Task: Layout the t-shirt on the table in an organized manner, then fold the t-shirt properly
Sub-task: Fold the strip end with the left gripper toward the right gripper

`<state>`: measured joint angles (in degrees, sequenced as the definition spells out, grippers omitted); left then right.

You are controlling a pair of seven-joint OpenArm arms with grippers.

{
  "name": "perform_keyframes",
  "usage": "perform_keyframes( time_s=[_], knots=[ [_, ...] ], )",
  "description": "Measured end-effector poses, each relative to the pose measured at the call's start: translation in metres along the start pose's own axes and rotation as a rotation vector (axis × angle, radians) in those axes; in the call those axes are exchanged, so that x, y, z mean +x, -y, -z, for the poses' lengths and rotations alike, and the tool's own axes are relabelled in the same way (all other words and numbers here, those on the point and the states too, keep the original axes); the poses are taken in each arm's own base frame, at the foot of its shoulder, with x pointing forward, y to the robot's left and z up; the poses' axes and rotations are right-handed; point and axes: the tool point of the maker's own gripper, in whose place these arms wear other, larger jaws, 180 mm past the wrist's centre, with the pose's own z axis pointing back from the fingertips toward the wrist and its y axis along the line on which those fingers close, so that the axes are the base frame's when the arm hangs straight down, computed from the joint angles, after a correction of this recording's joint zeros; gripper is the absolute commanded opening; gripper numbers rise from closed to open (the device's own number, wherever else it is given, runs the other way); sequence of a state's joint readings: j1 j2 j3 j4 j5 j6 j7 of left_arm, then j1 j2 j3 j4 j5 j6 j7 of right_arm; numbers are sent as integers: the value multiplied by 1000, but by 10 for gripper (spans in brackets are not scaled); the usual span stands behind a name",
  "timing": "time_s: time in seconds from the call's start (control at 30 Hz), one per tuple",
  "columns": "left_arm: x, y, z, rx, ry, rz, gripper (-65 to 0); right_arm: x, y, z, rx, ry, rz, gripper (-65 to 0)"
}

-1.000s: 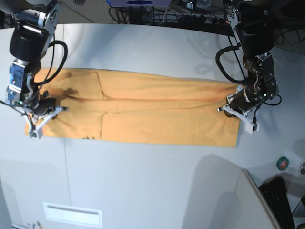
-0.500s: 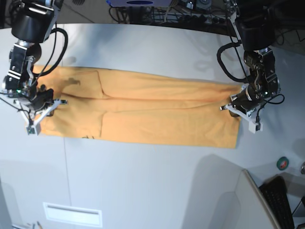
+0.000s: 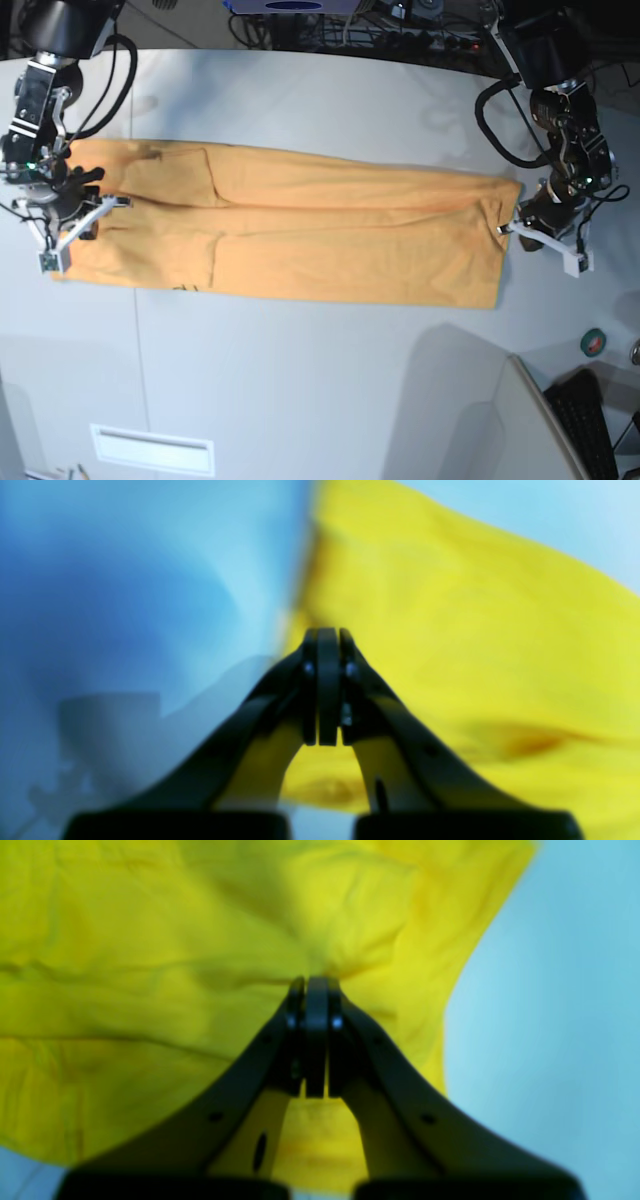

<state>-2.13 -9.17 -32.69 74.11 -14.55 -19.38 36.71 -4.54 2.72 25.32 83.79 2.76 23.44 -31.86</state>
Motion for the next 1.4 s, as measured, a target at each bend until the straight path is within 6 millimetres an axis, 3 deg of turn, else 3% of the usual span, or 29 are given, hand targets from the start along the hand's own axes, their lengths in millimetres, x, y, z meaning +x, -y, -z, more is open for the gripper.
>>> perform_keyframes(
  time_s=[0.13, 0.17, 0.27, 0.3, 0.33, 0.4, 0.5, 0.6, 0.93, 1.03, 1.13, 1.23, 1.27, 1.4],
  knots=[
    [-5, -15, -6, 25, -64, 45, -650, -7, -9, -10, 12, 3, -12, -650],
    [-1, -18, -6, 28, -56, 43, -617, -10, -9, -10, 13, -7, -14, -650],
    [3, -20, -7, 30, -43, 43, -224, -10, -5, -8, 8, -7, -18, -650],
    [2, -21, -7, 33, -47, 47, -130, -10, -6, -8, 10, -8, -16, -650],
    [1, -18, -6, 14, -51, 60, -49, -11, -7, -8, 12, -9, -15, -650],
    [-5, -7, -3, -52, -67, 92, 0, -11, -9, -7, 14, -10, -12, -650],
    [-20, 11, 16, -130, -126, 72, -15, -11, -16, -6, 31, -17, -43, -650],
    [-24, 22, 32, -176, -154, 9, -26, -10, -37, -3, 76, -18, -67, -650],
    [-25, 23, 47, -192, -173, -60, -38, -17, -47, -3, 98, -32, -90, -650],
    [-30, 22, 49, -194, -175, -77, -156, -17, -45, -3, 95, -33, -88, -650],
    [-33, 21, 49, -193, -189, -77, -364, -17, -45, -3, 95, -31, -88, -650],
    [-40, 19, 48, -190, -214, -77, -619, -17, -45, -3, 94, -32, -87, -650],
    [-41, 17, 47, -191, -216, -80, -650, -17, -45, -3, 94, -32, -87, -650],
    [-35, 0, 45, -165, -199, -70, -650, -17, -45, -3, 94, -32, -87, -650]
  ],
)
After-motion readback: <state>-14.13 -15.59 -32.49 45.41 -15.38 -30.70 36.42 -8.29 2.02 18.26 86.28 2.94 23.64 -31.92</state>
